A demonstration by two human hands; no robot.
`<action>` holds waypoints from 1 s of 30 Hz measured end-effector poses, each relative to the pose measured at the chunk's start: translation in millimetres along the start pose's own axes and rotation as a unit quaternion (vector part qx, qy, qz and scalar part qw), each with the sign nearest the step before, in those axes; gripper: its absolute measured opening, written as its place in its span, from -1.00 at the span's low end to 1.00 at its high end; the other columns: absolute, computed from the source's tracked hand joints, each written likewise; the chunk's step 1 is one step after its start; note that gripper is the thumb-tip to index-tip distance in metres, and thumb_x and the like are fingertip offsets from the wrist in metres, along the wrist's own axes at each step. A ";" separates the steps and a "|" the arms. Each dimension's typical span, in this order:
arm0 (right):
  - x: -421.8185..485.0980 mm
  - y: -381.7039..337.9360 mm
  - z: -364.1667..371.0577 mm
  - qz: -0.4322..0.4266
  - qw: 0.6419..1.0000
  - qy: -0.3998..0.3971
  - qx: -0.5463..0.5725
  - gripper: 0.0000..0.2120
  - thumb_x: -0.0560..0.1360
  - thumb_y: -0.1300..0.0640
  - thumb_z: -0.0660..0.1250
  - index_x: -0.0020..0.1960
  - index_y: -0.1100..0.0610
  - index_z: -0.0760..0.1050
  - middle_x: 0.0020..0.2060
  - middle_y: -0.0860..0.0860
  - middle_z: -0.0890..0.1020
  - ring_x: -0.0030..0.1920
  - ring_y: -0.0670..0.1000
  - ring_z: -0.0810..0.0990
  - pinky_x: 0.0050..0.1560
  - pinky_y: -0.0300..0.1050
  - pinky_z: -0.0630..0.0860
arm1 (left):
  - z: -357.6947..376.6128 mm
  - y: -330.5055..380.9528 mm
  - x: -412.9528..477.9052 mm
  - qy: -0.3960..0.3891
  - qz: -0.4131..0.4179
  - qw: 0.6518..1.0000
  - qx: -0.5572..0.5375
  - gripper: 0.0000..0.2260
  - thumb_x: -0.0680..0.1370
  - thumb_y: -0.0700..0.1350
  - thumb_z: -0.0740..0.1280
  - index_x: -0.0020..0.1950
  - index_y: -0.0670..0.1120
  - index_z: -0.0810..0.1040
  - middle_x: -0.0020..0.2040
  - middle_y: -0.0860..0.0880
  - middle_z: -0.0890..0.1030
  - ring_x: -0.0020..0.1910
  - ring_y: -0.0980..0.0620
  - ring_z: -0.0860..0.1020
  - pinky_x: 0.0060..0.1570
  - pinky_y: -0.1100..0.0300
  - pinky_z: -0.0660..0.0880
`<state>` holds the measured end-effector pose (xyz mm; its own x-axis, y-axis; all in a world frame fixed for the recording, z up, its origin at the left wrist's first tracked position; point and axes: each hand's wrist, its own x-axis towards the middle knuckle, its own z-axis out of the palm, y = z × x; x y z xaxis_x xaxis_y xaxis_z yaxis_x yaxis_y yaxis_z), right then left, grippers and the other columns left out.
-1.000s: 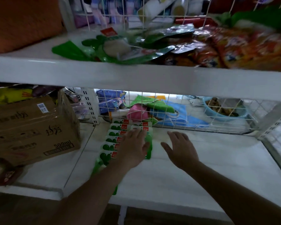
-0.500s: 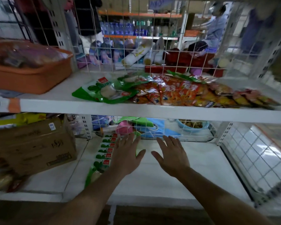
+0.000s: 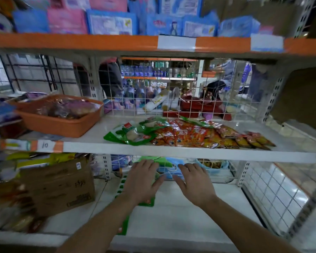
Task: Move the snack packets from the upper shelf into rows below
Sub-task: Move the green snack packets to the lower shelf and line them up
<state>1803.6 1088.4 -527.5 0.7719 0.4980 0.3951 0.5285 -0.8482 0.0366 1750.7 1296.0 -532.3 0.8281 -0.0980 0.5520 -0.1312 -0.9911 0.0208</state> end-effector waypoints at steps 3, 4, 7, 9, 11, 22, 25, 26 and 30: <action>9.1 2.0 -16.1 -0.016 0.997 0.065 0.024 -0.57 0.60 -0.17 0.09 0.13 0.07 0.61 -0.07 0.03 0.67 -0.01 0.11 0.61 -0.06 0.03 0.58 | -23.7 -4.4 15.6 0.050 0.031 0.998 0.002 -0.58 0.62 0.22 0.10 0.11 -0.06 0.56 0.05 0.01 0.56 0.07 -0.02 0.49 0.06 0.03 0.48; 14.0 2.9 -19.7 -0.025 0.995 0.094 0.036 -0.60 0.61 -0.15 0.12 0.13 0.07 0.62 -0.06 0.02 0.68 -0.01 0.09 0.62 -0.04 0.02 0.59 | -28.6 -8.1 21.9 0.065 0.027 0.998 0.003 -0.59 0.62 0.21 0.11 0.14 -0.06 0.56 0.07 0.01 0.56 0.09 -0.01 0.49 0.08 0.04 0.47; 32.8 1.6 -31.0 -0.038 0.983 0.163 0.078 -0.64 0.62 -0.10 0.12 0.07 0.07 0.63 -0.09 0.00 0.67 -0.06 0.07 0.61 -0.06 -0.02 0.56 | -38.3 -21.2 42.0 0.103 -0.002 0.995 0.008 -0.60 0.64 0.17 0.09 0.13 -0.06 0.58 0.07 0.00 0.59 0.10 -0.02 0.51 0.12 0.04 0.46; 48.5 -0.8 -38.1 -0.042 0.979 0.179 0.084 -0.63 0.63 -0.07 0.09 0.01 0.10 0.61 -0.15 0.02 0.64 -0.13 0.08 0.58 -0.11 -0.02 0.52 | -42.8 -34.7 53.8 0.109 -0.024 0.993 0.027 -0.59 0.64 0.13 0.07 0.07 -0.10 0.59 0.00 -0.04 0.61 0.05 -0.05 0.53 0.11 0.02 0.48; 62.5 -3.5 -39.5 -0.038 0.979 0.181 0.082 -0.64 0.63 -0.05 0.08 -0.04 0.11 0.58 -0.20 0.02 0.62 -0.17 0.08 0.56 -0.14 -0.02 0.52 | -45.3 -51.9 60.6 0.129 -0.075 0.989 0.002 -0.64 0.61 0.10 0.12 -0.06 -0.12 0.58 -0.11 -0.06 0.60 -0.08 -0.07 0.53 -0.04 0.04 0.50; 158.7 -29.3 -36.7 -0.031 0.976 0.202 0.069 -0.70 0.61 0.01 0.23 0.15 0.18 0.60 0.04 0.14 0.64 0.12 0.17 0.53 0.24 0.07 0.45 | -51.7 -108.4 99.1 -0.057 -0.361 0.922 -0.127 -0.34 0.39 0.29 0.46 0.18 -0.19 0.39 0.05 -0.14 0.55 0.03 -0.14 0.58 -0.01 0.03 0.58; 183.2 -36.7 -28.2 -0.053 0.985 0.150 0.069 -0.64 0.63 -0.02 0.22 0.28 0.19 0.51 0.22 0.15 0.57 0.26 0.16 0.44 0.36 0.06 0.34 | -51.7 -117.4 104.6 -0.100 -0.357 0.920 -0.125 -0.16 0.31 0.31 0.54 0.30 -0.17 0.26 0.15 -0.14 0.53 0.12 -0.15 0.56 0.07 0.01 0.56; 188.0 -38.2 -23.1 -0.060 0.989 0.117 0.071 -0.59 0.64 -0.06 0.18 0.35 0.17 0.46 0.30 0.14 0.52 0.33 0.16 0.40 0.42 0.05 0.28 | -52.5 -120.5 106.0 -0.104 -0.364 0.913 -0.152 -0.11 0.28 0.29 0.56 0.34 -0.17 0.23 0.19 -0.14 0.52 0.16 -0.16 0.56 0.10 0.00 0.55; 196.9 -38.6 -5.6 -0.033 0.997 -0.015 0.075 -0.43 0.64 -0.23 0.00 0.56 0.01 0.19 0.52 -0.01 0.32 0.49 0.17 0.23 0.49 0.08 0.17 | -55.7 -132.3 110.1 -0.117 -0.382 0.889 -0.223 -0.07 0.32 0.14 0.61 0.44 -0.20 0.15 0.31 -0.14 0.47 0.27 -0.14 0.51 0.17 0.07 0.50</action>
<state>1933.2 1218.1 -446.0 0.7422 0.5596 0.3688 0.6240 -0.7777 -0.0757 1828.8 1421.3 -427.9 0.8519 0.5216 0.0475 0.3589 -0.6474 0.6724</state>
